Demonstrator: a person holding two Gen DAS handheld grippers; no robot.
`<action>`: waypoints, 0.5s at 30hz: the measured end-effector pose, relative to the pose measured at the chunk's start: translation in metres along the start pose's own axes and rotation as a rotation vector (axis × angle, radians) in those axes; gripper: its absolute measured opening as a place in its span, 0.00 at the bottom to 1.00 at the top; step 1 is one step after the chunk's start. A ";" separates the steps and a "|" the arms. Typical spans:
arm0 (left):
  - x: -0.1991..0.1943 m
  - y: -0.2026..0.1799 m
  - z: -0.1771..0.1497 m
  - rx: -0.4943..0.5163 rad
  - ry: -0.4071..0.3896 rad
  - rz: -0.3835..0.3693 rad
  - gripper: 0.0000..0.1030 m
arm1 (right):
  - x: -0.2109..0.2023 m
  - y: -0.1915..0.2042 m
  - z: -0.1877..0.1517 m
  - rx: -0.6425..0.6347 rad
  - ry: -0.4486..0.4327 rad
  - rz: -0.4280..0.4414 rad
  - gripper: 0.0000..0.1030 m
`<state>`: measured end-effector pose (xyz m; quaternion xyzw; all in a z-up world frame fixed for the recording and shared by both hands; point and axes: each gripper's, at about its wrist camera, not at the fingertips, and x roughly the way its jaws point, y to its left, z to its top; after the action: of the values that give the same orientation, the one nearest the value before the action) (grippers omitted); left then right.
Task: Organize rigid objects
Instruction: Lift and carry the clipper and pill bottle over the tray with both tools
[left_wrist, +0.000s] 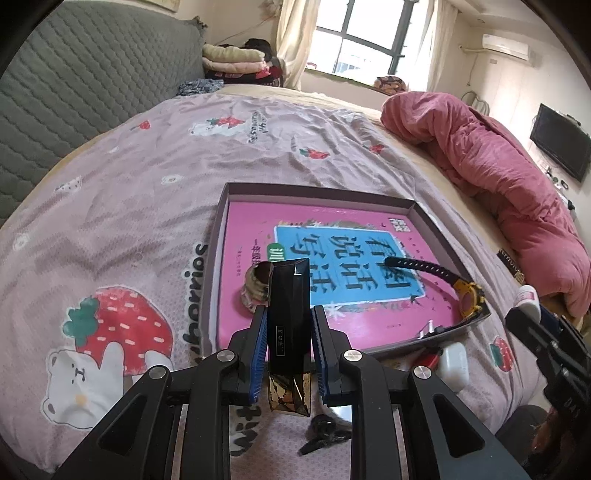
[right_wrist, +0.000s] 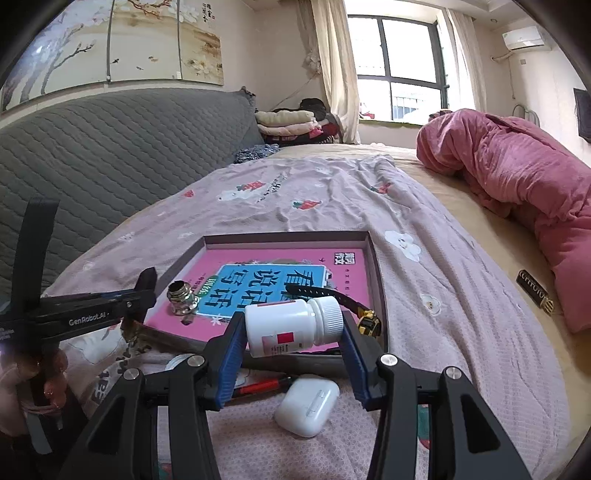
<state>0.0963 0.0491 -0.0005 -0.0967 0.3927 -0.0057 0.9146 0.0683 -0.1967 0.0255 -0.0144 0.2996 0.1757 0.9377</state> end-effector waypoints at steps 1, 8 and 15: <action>0.001 0.002 0.000 0.000 0.000 0.003 0.22 | 0.000 0.000 0.001 -0.001 0.001 -0.006 0.48; 0.002 0.015 0.001 -0.019 -0.008 -0.011 0.22 | 0.003 0.003 0.012 -0.005 -0.009 -0.032 0.48; 0.002 0.019 0.003 0.001 -0.040 -0.038 0.22 | 0.005 0.004 0.021 -0.016 -0.015 -0.054 0.48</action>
<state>0.0989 0.0680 -0.0030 -0.1039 0.3722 -0.0214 0.9221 0.0819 -0.1884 0.0403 -0.0284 0.2906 0.1528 0.9441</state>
